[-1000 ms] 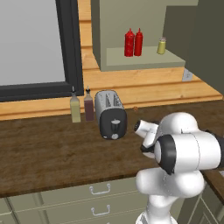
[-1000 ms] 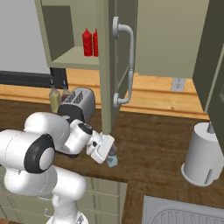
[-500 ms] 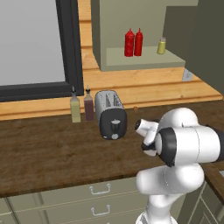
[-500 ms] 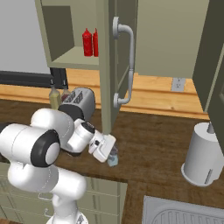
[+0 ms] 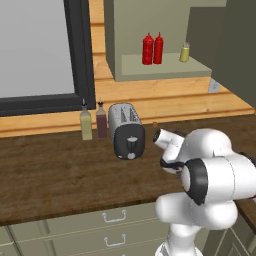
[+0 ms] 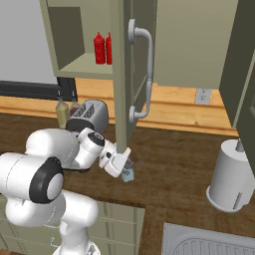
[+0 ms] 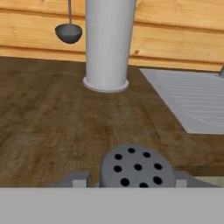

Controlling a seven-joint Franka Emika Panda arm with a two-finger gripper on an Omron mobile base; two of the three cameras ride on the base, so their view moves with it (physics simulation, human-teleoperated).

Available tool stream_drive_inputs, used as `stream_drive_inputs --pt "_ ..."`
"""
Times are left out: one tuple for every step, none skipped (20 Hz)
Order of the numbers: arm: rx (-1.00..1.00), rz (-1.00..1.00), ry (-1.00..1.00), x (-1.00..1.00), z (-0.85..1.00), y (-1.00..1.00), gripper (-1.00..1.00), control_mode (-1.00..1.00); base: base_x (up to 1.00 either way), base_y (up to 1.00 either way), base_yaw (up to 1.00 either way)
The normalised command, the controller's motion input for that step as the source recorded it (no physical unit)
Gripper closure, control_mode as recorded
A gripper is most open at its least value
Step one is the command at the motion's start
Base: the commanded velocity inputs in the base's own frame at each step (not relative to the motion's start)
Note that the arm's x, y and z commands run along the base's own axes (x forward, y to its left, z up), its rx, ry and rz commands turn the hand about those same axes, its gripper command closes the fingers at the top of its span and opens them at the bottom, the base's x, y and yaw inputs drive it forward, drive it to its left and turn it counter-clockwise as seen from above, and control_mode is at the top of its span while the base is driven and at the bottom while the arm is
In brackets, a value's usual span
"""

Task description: Put the shaker and condiment bottle from the counter next to their counterparts in the cabinet.

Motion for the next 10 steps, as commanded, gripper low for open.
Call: stream_drive_inputs --pt "-0.02 0.1 -0.11 -0.06 0.51 0.04 1.0 -1.0 0.0 0.0 0.0" --pt "-0.02 0.11 -0.09 -0.04 0.5 0.06 1.0 -1.0 0.0 0.0 0.0" --pt "-0.01 0.13 -0.09 -0.02 0.49 0.11 1.0 -1.0 0.0 0.0 0.0" --pt "0.0 0.15 -0.06 0.0 0.5 0.15 1.0 -1.0 0.0 0.0 0.0" --pt "0.0 0.16 -0.03 0.0 0.51 0.15 1.0 -1.0 0.0 0.0 0.0" --pt "0.0 0.17 -0.01 0.0 0.54 0.14 1.0 -1.0 0.0 0.0 0.0" --pt "0.0 0.19 -0.01 0.0 0.54 0.19 1.0 -1.0 0.0 0.0 0.0" --pt "0.0 0.19 -0.01 0.0 0.54 0.19 1.0 -1.0 0.0 0.0 0.0" --pt "0.0 0.2 -0.02 0.0 0.51 0.21 1.0 -1.0 0.0 0.0 0.0" --pt "0.0 0.2 -0.02 0.0 0.5 0.24 1.0 -1.0 0.0 0.0 0.0"
